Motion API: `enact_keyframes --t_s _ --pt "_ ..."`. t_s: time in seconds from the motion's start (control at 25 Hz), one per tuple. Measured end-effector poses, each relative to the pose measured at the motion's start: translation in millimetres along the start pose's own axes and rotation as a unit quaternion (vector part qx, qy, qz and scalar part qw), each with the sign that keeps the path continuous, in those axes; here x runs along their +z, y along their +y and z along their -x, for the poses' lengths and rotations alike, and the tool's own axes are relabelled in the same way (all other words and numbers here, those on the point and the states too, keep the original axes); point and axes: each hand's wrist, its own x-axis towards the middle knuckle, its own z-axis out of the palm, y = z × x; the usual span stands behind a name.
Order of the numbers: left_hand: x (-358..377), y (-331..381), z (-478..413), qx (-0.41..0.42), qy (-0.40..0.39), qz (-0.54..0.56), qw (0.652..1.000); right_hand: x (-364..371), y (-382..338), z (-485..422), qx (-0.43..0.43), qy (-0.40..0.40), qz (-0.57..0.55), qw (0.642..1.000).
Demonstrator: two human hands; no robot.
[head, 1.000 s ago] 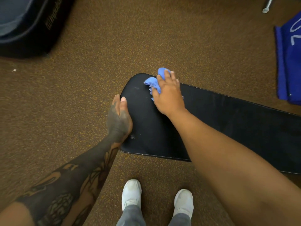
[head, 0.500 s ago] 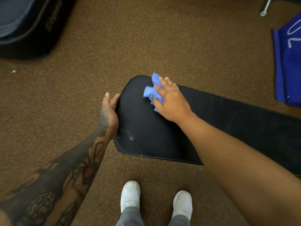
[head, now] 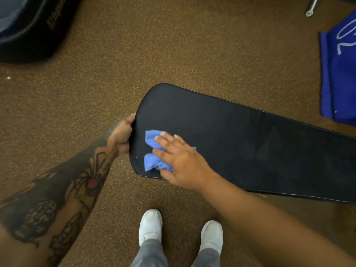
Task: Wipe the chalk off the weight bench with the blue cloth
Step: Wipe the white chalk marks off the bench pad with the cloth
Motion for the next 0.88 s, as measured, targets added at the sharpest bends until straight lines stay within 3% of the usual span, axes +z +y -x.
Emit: enact_keyframes --t_s 0.2,0.28,0.4,0.52,0.76,0.88 --pt "-0.3 -6.4 -4.3 0.007 0.016 0.002 1.0 5.1 -3.1 -42.5 0.145 0.075 -0.006 0.987" --pt "-1.5 -8.9 -6.1 -0.006 0.003 0.011 1.0 17.5 -24.8 -47.8 0.128 0.077 -0.016 0.989" --pt "-2.3 -8.1 -7.1 -0.017 0.006 0.022 1.0 24.4 -42.6 -21.9 0.011 0.038 -0.024 0.999" --pt "-2.1 -10.5 -10.3 0.003 0.017 0.011 1.0 13.9 -22.3 1.2 -0.045 0.008 0.0 0.999" --pt "-4.3 -10.7 -14.5 0.005 0.068 -0.007 0.998 7.8 -16.3 -37.6 0.123 0.066 -0.002 0.99" --pt "-7.0 -10.7 -15.6 -0.025 0.038 0.009 0.999 22.6 -47.6 -38.5 0.089 0.051 -0.026 0.994"
